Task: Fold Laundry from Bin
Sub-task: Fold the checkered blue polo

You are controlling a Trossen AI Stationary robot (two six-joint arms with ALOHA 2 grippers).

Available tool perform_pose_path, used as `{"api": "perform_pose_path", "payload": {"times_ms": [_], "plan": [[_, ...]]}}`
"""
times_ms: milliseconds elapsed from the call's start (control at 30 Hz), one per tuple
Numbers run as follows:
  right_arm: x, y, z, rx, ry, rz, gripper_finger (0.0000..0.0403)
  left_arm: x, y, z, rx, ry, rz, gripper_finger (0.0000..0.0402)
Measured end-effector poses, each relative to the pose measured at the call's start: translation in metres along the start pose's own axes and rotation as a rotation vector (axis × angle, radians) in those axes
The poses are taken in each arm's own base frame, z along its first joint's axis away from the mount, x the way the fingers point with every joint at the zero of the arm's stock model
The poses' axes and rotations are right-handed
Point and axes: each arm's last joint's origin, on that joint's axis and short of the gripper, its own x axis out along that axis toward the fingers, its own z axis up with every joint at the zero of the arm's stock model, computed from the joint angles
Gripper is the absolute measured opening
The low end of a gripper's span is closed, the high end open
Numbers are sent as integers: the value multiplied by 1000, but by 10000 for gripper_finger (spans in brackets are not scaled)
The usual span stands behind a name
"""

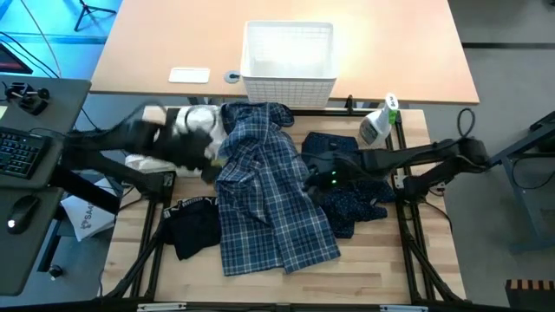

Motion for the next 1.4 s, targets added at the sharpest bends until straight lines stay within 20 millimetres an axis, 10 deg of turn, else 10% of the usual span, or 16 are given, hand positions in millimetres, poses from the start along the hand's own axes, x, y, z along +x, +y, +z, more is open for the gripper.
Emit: {"api": "perform_pose_path", "payload": {"times_ms": [333, 633, 1067, 1233, 1400], "plan": [[-29, -13, -4, -207, -47, 89, 139, 61, -82, -143, -472, 348, -62, 172], [-31, -11, -6, -287, -12, 153, 139, 151, -98, -232, -714, 580, 138, 172], [-31, -18, -20, -292, 163, 162, 139, 210, -94, -240, -736, 531, 145, 135], [-33, -18, -21, -309, 175, 169, 139, 190, -103, -227, -624, 467, 74, 15], [-37, -18, -20, -338, 151, 165, 139, 132, -135, -190, -446, 438, -154, 3]]}}
